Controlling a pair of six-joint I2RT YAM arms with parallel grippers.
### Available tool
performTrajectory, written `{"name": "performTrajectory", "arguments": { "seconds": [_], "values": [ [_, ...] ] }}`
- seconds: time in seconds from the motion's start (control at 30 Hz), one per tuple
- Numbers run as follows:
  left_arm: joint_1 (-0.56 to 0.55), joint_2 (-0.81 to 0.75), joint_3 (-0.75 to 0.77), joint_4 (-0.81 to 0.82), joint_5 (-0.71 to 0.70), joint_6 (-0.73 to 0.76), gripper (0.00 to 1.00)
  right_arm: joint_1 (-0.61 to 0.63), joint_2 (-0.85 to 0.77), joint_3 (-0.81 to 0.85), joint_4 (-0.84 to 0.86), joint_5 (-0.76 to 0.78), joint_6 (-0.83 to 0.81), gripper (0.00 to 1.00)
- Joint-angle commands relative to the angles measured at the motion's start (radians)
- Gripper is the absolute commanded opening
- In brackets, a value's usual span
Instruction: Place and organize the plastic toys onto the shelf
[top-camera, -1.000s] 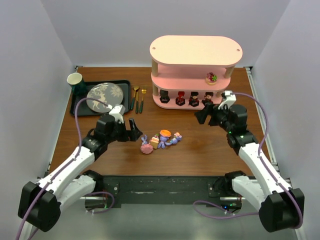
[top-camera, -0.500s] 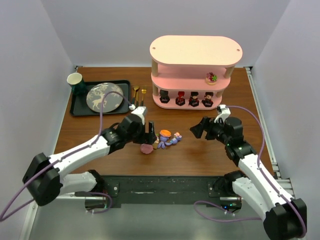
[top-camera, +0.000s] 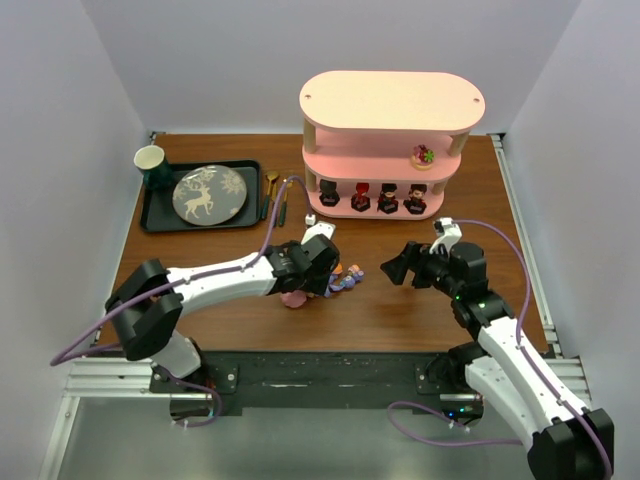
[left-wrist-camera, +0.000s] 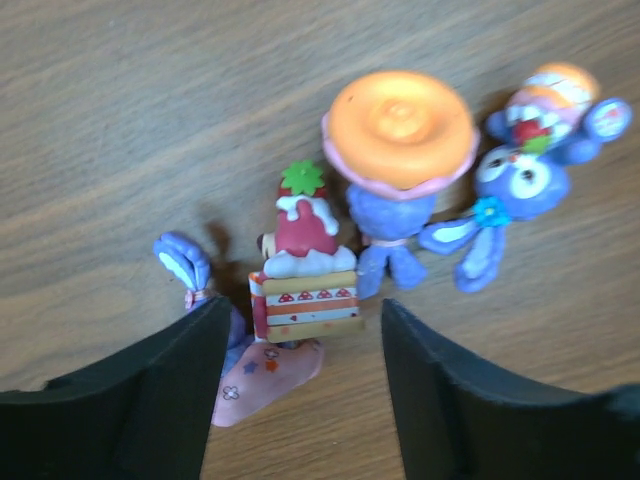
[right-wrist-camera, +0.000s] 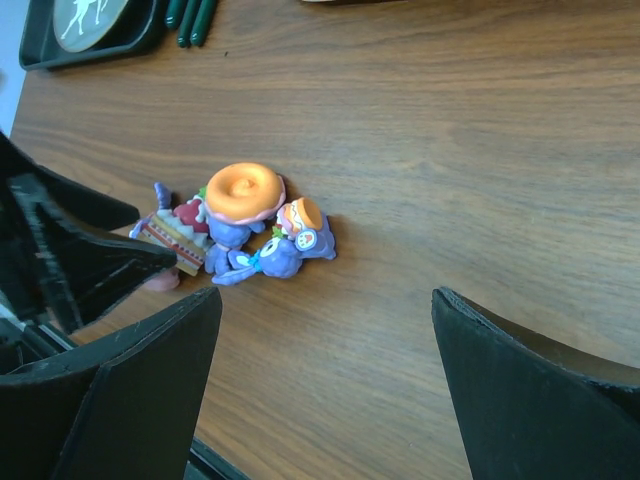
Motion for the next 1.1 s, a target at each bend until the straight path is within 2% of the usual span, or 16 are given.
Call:
{"name": "performTrajectory", "arguments": {
  "seconds": [0.0, 0.1, 0.2, 0.4, 0.43, 0.53, 0.67, 0.7, 0.83, 0.9, 1.07],
  "values": [
    [-0.016, 0.040, 0.053, -0.037, -0.055, 0.007, 0.63, 0.004, -0.013, -0.015, -0.003, -0.031, 0.008, 0.89],
    [-0.021, 0.058, 0.047, -0.035, -0.072, -0.001, 0.62, 0.004, -0.016, -0.018, 0.000, -0.034, 0.009, 0.89],
    [-0.024, 0.072, 0.039, -0.019, -0.072, -0.004, 0.57, 0.004, -0.014, -0.018, 0.003, -0.038, 0.011, 0.89],
    [-0.027, 0.023, -0.004, 0.066, -0.069, -0.006, 0.31, 0.002, -0.014, -0.005, 0.009, -0.080, 0.017, 0.89],
    [-0.027, 0.002, -0.034, 0.087, -0.069, -0.003, 0.19, 0.002, -0.016, -0.005, 0.011, -0.089, 0.020, 0.89],
    [-0.027, -0.154, -0.143, 0.204, -0.070, 0.016, 0.00, 0.004, -0.018, -0.006, 0.028, -0.123, 0.051, 0.89],
    [-0.027, -0.369, -0.346, 0.432, -0.052, 0.069, 0.00, 0.010, -0.024, -0.017, 0.069, -0.164, 0.109, 0.89],
    [-0.027, -0.412, -0.390, 0.557, -0.029, 0.088, 0.00, 0.012, -0.025, -0.017, 0.091, -0.173, 0.136, 0.89],
    [-0.027, -0.633, -0.632, 0.822, 0.055, 0.195, 0.00, 0.028, -0.021, -0.018, 0.147, -0.218, 0.207, 0.89],
    [-0.027, -0.681, -0.693, 0.944, 0.104, 0.229, 0.00, 0.042, -0.016, -0.011, 0.176, -0.223, 0.248, 0.89],
    [-0.028, -0.772, -0.797, 1.104, 0.210, 0.341, 0.00, 0.114, -0.007, 0.018, 0.213, -0.189, 0.324, 0.89]
  ]
}}
